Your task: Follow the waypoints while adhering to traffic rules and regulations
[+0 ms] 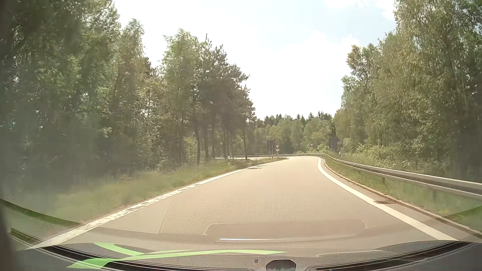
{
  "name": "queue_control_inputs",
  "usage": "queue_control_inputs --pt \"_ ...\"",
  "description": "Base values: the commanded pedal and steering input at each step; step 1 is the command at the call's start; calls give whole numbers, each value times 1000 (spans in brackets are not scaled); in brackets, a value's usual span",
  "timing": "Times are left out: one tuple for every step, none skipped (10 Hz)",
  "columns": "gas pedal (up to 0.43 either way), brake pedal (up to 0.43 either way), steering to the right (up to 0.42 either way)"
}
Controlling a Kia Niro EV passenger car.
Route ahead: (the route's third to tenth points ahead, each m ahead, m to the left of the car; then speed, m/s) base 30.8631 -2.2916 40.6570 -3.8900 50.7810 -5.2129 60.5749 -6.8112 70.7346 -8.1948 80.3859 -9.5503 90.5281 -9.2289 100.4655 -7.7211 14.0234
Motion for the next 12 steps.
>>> queue_control_inputs --pt "138 0 38" --pt "138 0 38" --pt "138 0 38" --pt "138 0 37" --pt "138 0 34" --pt "138 0 33" --pt "138 0 32" --pt "138 0 32" --pt "138 0 32" --pt "150 0 31" --pt "150 0 31" --pt "157 0 29"
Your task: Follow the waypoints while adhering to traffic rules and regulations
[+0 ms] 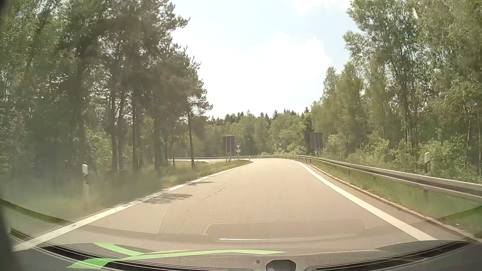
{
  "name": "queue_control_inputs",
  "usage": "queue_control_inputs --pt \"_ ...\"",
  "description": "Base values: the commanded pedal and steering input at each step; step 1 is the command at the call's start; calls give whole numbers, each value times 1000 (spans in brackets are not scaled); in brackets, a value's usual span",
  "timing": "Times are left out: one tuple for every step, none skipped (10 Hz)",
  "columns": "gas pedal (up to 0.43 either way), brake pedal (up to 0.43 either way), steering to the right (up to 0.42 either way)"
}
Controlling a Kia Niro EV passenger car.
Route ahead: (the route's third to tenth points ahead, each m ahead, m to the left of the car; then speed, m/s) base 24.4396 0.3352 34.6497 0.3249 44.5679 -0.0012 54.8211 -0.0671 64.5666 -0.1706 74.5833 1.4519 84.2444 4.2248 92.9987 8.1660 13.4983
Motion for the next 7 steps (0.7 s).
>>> queue_control_inputs --pt "157 0 26" --pt "177 0 23" --pt "189 0 21" --pt "189 0 20" --pt "189 0 18" --pt "189 0 15" --pt "189 0 11"
